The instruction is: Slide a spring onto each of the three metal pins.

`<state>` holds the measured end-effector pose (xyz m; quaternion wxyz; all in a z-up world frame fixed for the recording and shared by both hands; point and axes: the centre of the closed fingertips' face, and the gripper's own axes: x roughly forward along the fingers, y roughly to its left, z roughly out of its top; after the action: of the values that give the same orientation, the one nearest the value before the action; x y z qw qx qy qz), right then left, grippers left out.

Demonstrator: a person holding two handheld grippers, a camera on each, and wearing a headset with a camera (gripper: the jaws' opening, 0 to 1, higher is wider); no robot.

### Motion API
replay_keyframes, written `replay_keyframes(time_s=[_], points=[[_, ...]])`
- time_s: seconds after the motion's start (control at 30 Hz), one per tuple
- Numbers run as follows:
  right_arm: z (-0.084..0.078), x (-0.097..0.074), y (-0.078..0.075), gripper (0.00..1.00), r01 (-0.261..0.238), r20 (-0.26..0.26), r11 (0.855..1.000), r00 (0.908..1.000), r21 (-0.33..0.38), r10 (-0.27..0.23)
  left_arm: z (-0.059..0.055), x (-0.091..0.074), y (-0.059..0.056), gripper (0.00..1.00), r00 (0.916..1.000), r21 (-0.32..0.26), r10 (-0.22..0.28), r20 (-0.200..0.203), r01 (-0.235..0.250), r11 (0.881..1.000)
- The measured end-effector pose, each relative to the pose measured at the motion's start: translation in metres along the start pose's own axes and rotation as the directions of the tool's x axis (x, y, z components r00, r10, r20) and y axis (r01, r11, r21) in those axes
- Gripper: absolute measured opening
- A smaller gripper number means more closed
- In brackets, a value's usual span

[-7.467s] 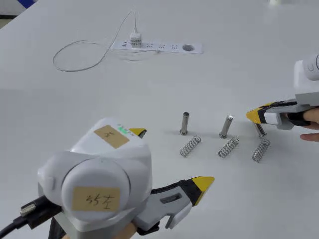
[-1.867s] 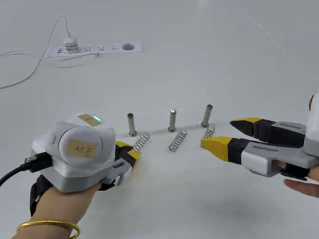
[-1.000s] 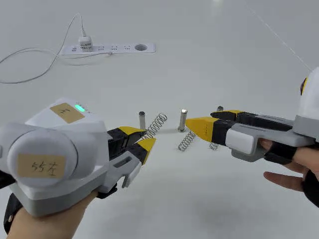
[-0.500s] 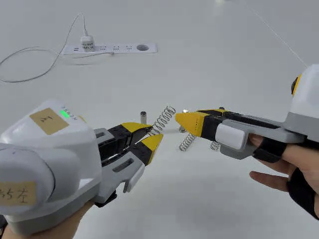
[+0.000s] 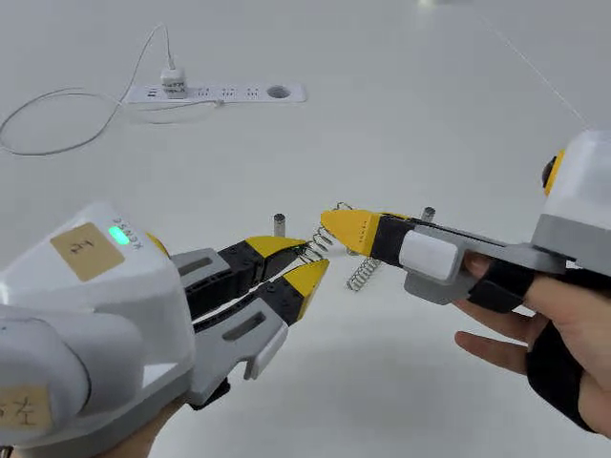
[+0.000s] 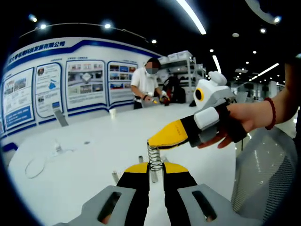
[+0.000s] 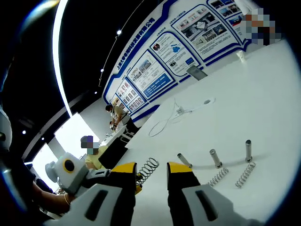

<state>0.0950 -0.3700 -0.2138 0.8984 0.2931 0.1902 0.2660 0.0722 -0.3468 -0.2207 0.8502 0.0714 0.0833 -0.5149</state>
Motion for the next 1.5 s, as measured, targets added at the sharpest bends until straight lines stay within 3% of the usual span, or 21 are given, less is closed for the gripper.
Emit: replay_keyframes(time_s=[0.33, 0.53, 0.73, 1.17, 1.37, 1.5], points=[[-0.002, 0.001, 0.004, 0.17, -0.019, 0.007, 0.998, 0.9998, 0.062, 0.018, 0.001, 0.001, -0.004, 0.10, 0.9999, 0.007, -0.007, 0.007, 0.007, 1.000], [-0.005, 0.003, 0.005, 0.14, -0.027, 0.007, 0.996, 0.9996, 0.085, 0.026, -0.003, 0.001, -0.004, 0.10, 0.9999, 0.008, -0.006, -0.011, 0.006, 1.000], [-0.010, 0.005, 0.010, 0.13, -0.034, -0.012, 0.999, 0.9993, 0.028, 0.035, -0.010, 0.001, -0.005, 0.10, 0.9987, 0.007, -0.001, -0.052, 0.001, 1.000], [-0.019, 0.011, 0.012, 0.11, -0.035, -0.049, 0.997, 0.9983, -0.065, 0.032, -0.024, 0.002, -0.003, 0.11, 0.9952, -0.020, 0.012, -0.097, -0.014, 1.000], [-0.021, 0.013, 0.012, 0.11, -0.027, -0.056, 0.992, 0.9982, -0.122, 0.021, -0.032, 0.002, -0.002, 0.12, 0.9910, -0.023, 0.020, -0.132, -0.023, 0.999], [-0.017, 0.014, 0.009, 0.11, -0.007, -0.045, 0.985, 0.9990, -0.174, -0.001, -0.038, 0.001, 0.004, 0.15, 0.9840, -0.004, 0.054, -0.170, -0.056, 0.998]])
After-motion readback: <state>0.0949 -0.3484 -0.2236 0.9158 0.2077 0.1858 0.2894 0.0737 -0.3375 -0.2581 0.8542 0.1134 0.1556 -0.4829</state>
